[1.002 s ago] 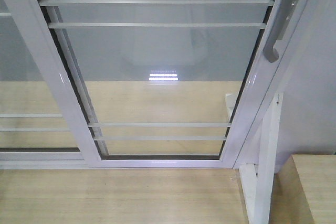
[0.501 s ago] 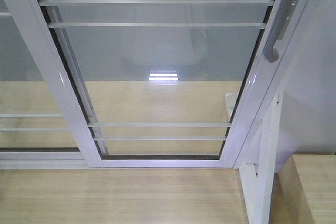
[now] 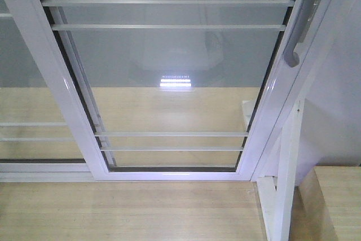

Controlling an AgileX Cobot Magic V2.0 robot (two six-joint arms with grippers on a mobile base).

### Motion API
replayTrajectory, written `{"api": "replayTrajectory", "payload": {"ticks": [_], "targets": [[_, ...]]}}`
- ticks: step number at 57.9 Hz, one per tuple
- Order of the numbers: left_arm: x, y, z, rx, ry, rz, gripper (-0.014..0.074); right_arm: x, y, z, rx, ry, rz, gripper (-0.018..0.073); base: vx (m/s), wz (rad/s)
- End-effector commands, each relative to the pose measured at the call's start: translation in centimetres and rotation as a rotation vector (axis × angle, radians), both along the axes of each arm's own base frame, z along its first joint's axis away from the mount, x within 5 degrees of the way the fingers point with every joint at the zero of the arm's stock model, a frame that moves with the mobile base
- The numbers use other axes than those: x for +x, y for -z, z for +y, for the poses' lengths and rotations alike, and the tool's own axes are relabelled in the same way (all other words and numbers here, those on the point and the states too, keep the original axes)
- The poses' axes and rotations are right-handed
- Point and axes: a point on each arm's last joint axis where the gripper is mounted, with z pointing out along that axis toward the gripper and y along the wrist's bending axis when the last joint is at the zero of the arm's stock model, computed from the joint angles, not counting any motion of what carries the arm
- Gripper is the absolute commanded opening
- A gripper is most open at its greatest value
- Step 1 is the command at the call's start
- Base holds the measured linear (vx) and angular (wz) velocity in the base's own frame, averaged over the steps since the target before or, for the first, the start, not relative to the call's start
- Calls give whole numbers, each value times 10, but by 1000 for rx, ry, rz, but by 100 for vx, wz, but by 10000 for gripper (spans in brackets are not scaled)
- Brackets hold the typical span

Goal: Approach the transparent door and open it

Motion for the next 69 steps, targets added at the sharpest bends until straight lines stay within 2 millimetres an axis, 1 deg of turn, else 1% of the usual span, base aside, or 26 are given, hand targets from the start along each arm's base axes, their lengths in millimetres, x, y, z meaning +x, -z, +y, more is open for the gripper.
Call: {"api": "replayTrajectory", "payload": {"ticks": [1, 7, 15, 20, 28, 33, 41, 49, 58, 69], "targets": [[0, -12, -1, -6, 7, -58, 403, 21, -5, -1, 11, -3, -73, 540, 0, 0], [4, -5, -1, -13, 6, 10, 410, 43, 7, -2, -4, -13, -93, 543, 0, 0], [14, 5, -1, -11, 4, 105, 410, 68, 17, 0, -61, -64, -183, 542, 0, 0], [21, 10, -1, -11, 4, 142, 409, 80, 26, 3, -93, -105, -196, 542, 0, 0], [30, 17, -1, -10, 4, 182, 409, 95, 41, 8, -26, -167, -224, 542, 0, 0], [36, 21, -1, -9, 4, 204, 409, 104, 50, 13, -37, -224, -245, 542, 0, 0], [41, 24, -2, -9, 4, 216, 409, 123, 61, 12, -22, -234, -248, 542, 0, 0], [42, 22, -2, -9, 4, 202, 409, 147, 58, 10, -24, -231, -260, 542, 0, 0], [42, 22, -2, -9, 4, 196, 409, 171, 50, 8, -35, -222, -275, 542, 0, 0], [42, 22, -2, -9, 4, 196, 409, 194, 47, 6, -36, -218, -286, 542, 0, 0]]}}
